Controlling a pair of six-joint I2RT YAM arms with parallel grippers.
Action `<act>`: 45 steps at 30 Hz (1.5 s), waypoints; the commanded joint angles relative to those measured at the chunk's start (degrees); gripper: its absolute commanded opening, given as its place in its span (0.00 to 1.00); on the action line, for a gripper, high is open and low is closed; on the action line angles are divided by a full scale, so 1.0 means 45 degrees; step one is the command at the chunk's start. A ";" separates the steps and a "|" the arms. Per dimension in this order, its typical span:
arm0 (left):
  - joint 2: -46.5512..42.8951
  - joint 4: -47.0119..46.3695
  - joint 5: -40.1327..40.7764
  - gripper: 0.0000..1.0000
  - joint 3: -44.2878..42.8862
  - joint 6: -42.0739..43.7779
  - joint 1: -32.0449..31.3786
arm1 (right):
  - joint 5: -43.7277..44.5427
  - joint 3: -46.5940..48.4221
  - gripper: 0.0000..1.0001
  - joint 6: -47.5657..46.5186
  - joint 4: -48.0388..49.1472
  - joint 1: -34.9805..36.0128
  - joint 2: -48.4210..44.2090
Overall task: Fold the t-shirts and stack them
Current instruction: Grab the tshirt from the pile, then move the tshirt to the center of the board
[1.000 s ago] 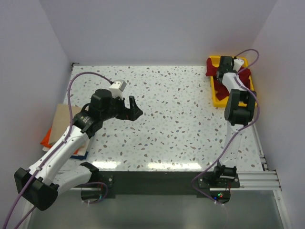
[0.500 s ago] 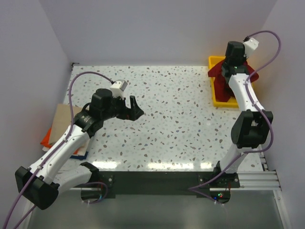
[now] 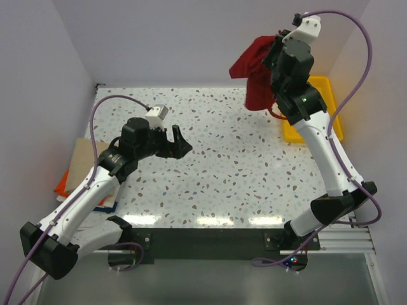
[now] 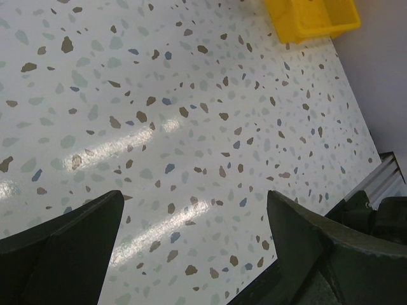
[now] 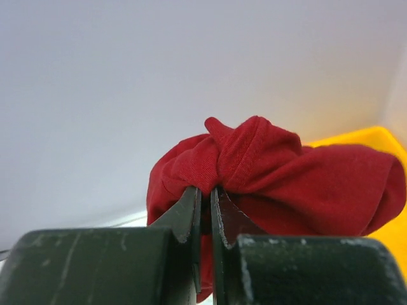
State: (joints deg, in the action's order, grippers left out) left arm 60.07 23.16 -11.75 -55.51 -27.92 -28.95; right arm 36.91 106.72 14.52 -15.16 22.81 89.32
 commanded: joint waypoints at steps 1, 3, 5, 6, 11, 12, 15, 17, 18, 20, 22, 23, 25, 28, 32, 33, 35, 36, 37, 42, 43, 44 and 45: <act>-0.0303 -0.0849 0.0247 1.00 -0.0381 -0.0396 -0.0012 | -0.0969 0.1597 0.00 0.0168 0.0304 0.0497 -0.1039; -0.0264 -0.0966 0.0325 1.00 -0.0361 -0.0513 -0.0012 | -0.1519 0.1579 0.00 0.0773 -0.0009 0.0673 -0.1137; -0.0225 -0.1083 0.0443 1.00 -0.0380 -0.0572 -0.0012 | -0.2067 0.1520 0.08 0.1126 -0.0438 0.0771 -0.0866; -0.0147 -0.1103 0.0520 1.00 -0.0361 -0.0650 -0.0012 | -0.2088 0.1500 0.17 0.1360 -0.0924 0.0752 -0.0632; 0.0418 -0.1317 0.0657 1.00 -0.0108 -0.0924 -0.0012 | -0.2185 0.0780 0.76 0.1499 -0.2137 0.0635 0.1396; 0.0497 -0.1299 0.0696 1.00 -0.0010 -0.1059 -0.0012 | -0.2340 0.0584 0.84 0.1750 -0.2526 0.0557 0.1595; 0.0849 -0.1260 0.0911 1.00 0.0497 -0.1255 -0.0032 | -0.3859 -0.0645 0.92 0.2549 -0.2957 -0.0145 0.2045; 0.1024 -0.1142 0.1223 1.00 0.1138 -0.1411 -0.0032 | -0.4526 -0.2510 0.92 0.2904 -0.2689 -0.0477 0.1872; 0.1025 -0.1181 0.1263 0.97 0.1453 -0.1509 -0.0090 | -0.4800 -0.3277 0.91 0.3157 -0.2010 -0.0517 0.1368; 0.0909 -0.1317 0.1886 0.95 0.2522 -0.1840 -0.0168 | -0.4997 -0.5652 0.88 0.3392 -0.1245 -0.0498 0.0799; 0.0830 -0.1415 0.2547 0.90 0.3249 -0.2094 -0.0363 | -0.5501 -0.7164 0.81 0.3861 -0.0249 -0.0479 -0.0097; 0.0849 -0.1590 0.2571 0.88 0.3891 -0.2231 -0.0383 | -0.5777 -0.8545 0.79 0.3920 0.0103 -0.0401 -0.0392; 0.0946 -0.1999 0.2572 0.85 0.4480 -0.2505 -0.0422 | -0.5489 -0.9628 0.76 0.3960 0.0556 -0.0167 -0.0958; 0.1570 -0.2820 0.2436 0.83 0.5030 -0.2701 -0.0558 | -0.5448 -1.1386 0.75 0.4116 0.0887 -0.0049 -0.1370; 0.2468 -0.3485 0.2571 0.82 0.4797 -0.2760 -0.0949 | -0.4222 -1.3144 0.75 0.4155 0.0849 -0.0029 -0.2052; 0.2625 -0.3544 0.2572 0.82 0.4738 -0.2760 -0.1066 | -0.3888 -1.3342 0.74 0.4194 0.0772 -0.0029 -0.2230; 0.3170 -0.3564 0.2881 0.82 0.4427 -0.2779 -0.1125 | -0.3282 -1.3635 0.74 0.4214 0.0674 -0.0165 -0.2484; 0.3309 -0.3545 0.2981 0.82 0.4347 -0.2818 -0.1241 | -0.3202 -1.3675 0.74 0.4195 0.0596 -0.0301 -0.2524; 0.3426 -0.3564 0.3272 0.82 0.4269 -0.2857 -0.1320 | -0.3259 -1.3734 0.74 0.4233 0.0576 -0.0709 -0.2486; 0.4286 -0.3545 0.4289 0.73 0.3645 -0.3267 -0.1613 | -0.4450 -1.4183 0.74 0.4409 0.1160 -0.1923 -0.1786; 0.4422 -0.3467 0.4716 0.71 0.3527 -0.3326 -0.1672 | -0.4490 -1.4145 0.74 0.4409 0.1181 -0.1982 -0.1589; 0.4675 -0.3447 0.4836 0.68 0.3313 -0.3384 -0.1711 | -0.4529 -1.4067 0.74 0.4429 0.1200 -0.2002 -0.1355; 0.4813 -0.3428 0.4934 0.66 0.3215 -0.3404 -0.1750 | -0.4568 -1.4066 0.74 0.4487 0.1355 -0.2021 -0.1159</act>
State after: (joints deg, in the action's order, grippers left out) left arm 80.31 10.35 5.52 -37.58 -41.60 -36.12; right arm 17.02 43.64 33.12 -12.95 13.74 81.89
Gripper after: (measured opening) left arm 0.676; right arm 0.741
